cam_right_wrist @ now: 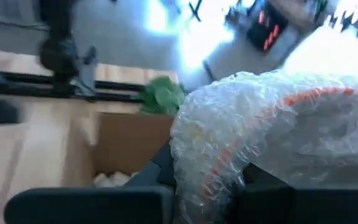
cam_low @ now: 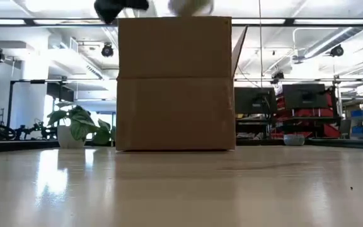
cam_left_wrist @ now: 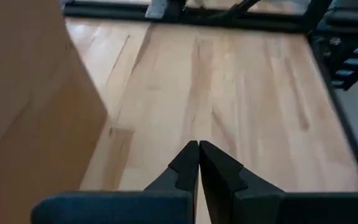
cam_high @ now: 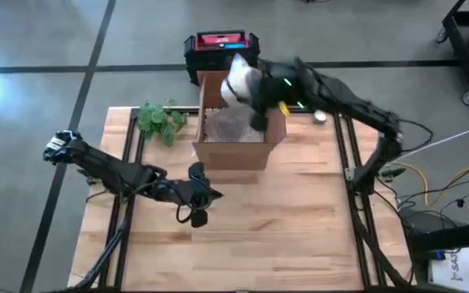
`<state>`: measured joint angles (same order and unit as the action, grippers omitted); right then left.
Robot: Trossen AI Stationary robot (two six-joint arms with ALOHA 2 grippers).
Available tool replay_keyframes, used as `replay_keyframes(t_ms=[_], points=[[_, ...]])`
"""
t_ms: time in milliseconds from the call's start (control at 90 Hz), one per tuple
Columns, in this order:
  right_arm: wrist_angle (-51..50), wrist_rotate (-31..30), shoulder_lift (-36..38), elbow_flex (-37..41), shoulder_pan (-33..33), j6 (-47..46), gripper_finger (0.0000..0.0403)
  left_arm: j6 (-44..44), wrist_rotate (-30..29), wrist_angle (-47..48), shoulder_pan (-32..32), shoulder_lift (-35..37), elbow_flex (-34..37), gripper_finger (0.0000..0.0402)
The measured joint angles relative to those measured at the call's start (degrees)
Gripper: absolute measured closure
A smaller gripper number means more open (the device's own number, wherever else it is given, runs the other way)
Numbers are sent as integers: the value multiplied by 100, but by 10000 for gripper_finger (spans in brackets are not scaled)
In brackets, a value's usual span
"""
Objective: Wrap mug
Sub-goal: Put the wrapped yellow mug into the cardboard box
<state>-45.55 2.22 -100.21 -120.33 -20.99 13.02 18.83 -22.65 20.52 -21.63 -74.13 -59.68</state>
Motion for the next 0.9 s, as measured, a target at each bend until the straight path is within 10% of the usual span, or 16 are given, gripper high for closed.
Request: replay_keyframes(t_ms=[167, 589, 900], points=[[-458, 953, -1017, -312, -696, -689, 370, 162, 49, 26, -6, 2, 115, 402], [-729, 1175, -2135, -302, -709, -685, 367, 162, 164, 6, -2, 9, 125, 402], [-827, 1311, -2277, -308, -654, -756, 279, 162, 166, 7, -2, 9, 125, 402]])
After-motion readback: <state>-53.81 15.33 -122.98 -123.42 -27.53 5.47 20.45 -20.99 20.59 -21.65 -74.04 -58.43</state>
